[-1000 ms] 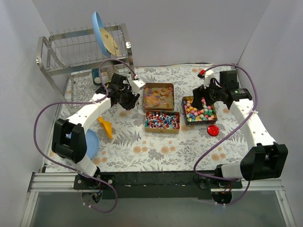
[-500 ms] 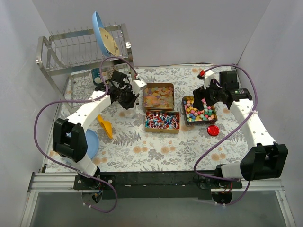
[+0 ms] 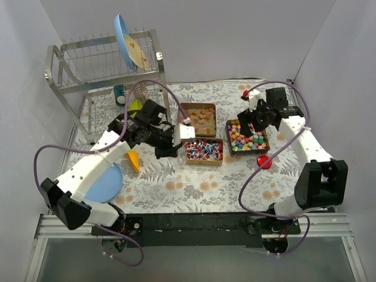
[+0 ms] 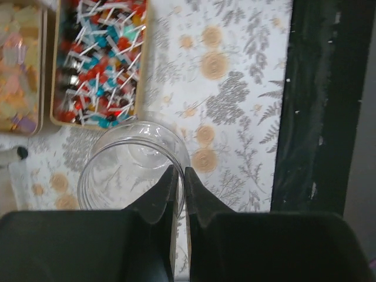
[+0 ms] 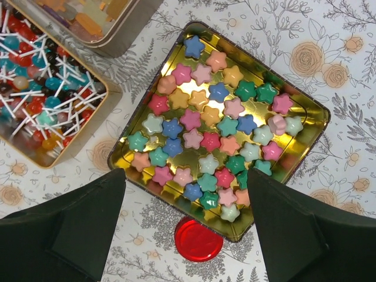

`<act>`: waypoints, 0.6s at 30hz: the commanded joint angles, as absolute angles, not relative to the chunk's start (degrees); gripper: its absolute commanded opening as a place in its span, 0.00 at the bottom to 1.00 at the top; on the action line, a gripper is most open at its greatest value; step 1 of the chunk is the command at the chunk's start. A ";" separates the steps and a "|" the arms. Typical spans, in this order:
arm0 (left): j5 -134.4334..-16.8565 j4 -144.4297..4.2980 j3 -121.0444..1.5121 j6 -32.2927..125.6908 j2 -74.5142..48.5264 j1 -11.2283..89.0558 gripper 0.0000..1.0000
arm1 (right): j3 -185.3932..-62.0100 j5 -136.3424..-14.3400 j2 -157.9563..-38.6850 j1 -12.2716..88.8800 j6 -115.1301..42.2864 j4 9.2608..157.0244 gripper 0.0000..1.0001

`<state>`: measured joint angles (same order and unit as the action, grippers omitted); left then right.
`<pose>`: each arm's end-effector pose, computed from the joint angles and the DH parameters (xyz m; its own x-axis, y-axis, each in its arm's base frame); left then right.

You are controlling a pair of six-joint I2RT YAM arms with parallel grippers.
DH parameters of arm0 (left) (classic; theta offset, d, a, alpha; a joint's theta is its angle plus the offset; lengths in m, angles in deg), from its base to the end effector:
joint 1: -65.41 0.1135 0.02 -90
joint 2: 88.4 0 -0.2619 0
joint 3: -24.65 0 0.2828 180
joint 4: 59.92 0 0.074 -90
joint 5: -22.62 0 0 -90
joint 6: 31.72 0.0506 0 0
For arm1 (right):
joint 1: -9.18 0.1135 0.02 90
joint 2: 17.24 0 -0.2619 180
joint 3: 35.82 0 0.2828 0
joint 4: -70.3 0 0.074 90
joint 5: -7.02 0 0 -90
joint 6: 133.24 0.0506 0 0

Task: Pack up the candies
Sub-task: Pick up the packing bottle from the center of the board, then place the packing bottle at the center of the board.

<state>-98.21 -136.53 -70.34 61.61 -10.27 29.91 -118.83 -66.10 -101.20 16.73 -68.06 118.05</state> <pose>0.2259 -0.1930 0.3504 -0.6609 0.5327 -0.5286 0.7485 0.5191 -0.4127 0.3510 0.0613 0.2773 -0.5434 -0.4772 -0.6906 -0.5992 0.7967 -0.0791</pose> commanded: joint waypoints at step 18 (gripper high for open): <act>-77.75 -119.37 -58.62 41.67 -8.33 0.20 0.00 | -113.55 -68.13 -90.10 16.38 -64.07 110.58 0.91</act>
<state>-82.26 -124.29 -59.67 45.26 -7.63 0.66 -114.55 -69.14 -91.30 16.64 -65.26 112.59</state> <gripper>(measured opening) 0.043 0.912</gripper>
